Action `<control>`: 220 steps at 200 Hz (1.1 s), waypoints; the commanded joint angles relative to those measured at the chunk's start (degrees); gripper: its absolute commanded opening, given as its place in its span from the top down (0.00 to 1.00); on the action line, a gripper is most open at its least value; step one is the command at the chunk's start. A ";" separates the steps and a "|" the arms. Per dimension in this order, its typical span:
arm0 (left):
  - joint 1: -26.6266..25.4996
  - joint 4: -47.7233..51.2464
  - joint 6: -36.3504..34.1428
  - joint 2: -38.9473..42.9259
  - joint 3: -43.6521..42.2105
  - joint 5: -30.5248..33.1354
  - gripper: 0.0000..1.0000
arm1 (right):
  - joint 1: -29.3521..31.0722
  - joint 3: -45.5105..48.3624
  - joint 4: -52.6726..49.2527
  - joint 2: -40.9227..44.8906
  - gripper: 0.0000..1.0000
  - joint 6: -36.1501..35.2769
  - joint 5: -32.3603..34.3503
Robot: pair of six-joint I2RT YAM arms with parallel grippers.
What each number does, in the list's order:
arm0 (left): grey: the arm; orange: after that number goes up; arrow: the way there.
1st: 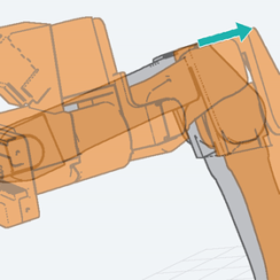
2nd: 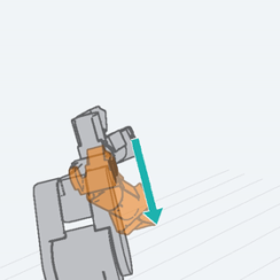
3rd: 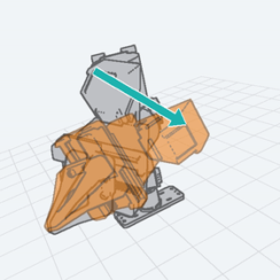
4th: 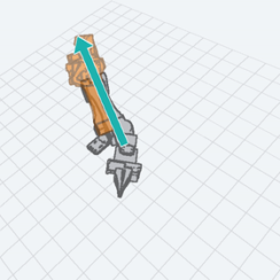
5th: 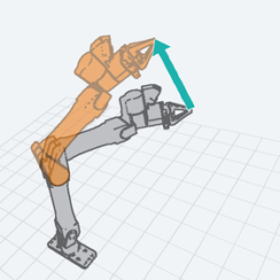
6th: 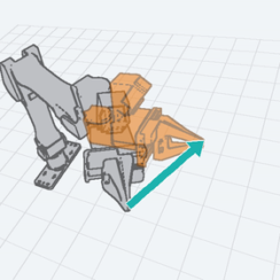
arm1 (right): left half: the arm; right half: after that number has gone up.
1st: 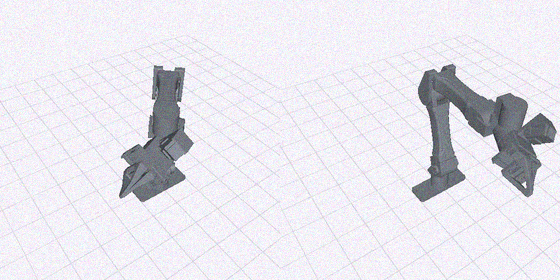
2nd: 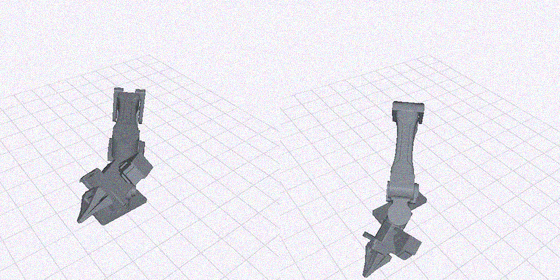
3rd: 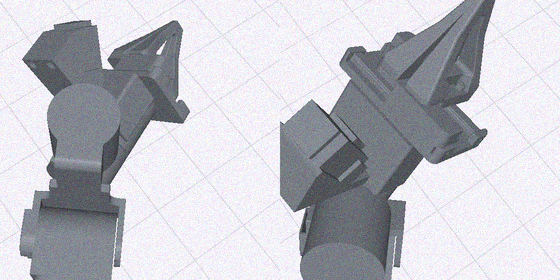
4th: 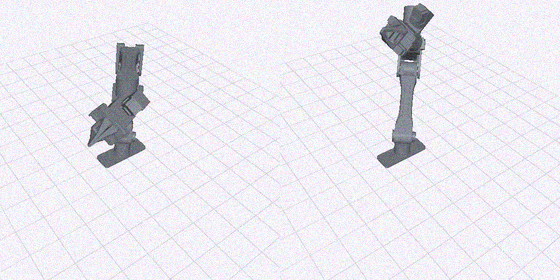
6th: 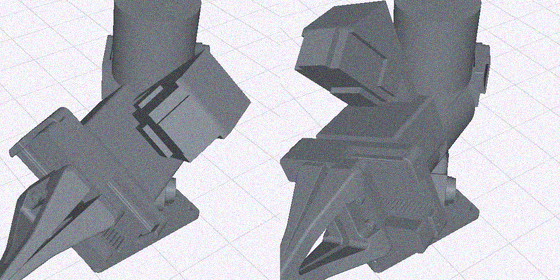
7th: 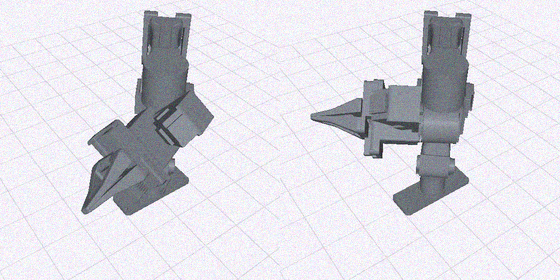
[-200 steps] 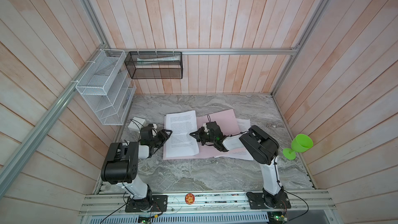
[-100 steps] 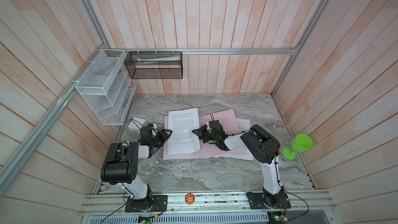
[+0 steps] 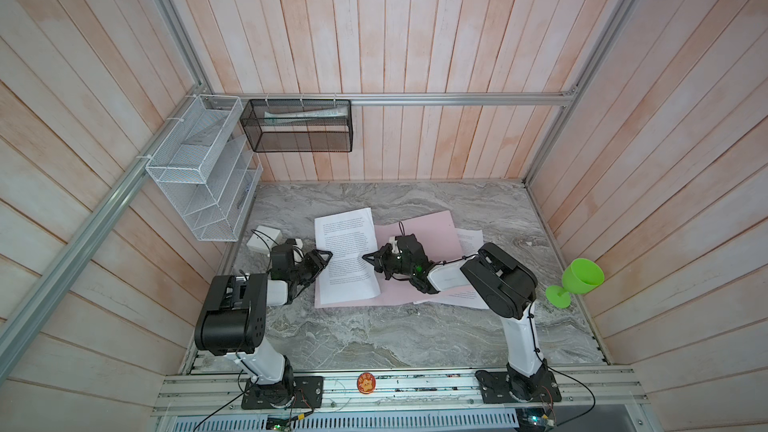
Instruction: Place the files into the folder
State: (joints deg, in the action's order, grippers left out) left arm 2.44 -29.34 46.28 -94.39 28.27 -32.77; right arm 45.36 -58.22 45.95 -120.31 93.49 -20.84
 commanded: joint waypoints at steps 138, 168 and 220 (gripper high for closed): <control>-0.29 -0.89 -0.84 -0.26 -0.58 0.15 0.37 | -2.35 2.04 4.48 -0.74 1.00 2.85 1.47; -0.26 -1.11 -0.84 -0.66 -0.72 0.17 0.36 | -0.98 1.79 5.17 -1.80 1.00 4.66 1.32; -0.25 -2.66 0.21 -1.32 -0.75 -0.23 0.36 | 1.43 2.65 6.68 -2.60 1.00 8.89 2.12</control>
State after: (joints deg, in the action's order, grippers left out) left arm 2.44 -30.09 46.35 -94.76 28.27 -32.75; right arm 45.80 -56.12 50.89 -122.06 99.79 -19.46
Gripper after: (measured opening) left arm 0.636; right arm 0.047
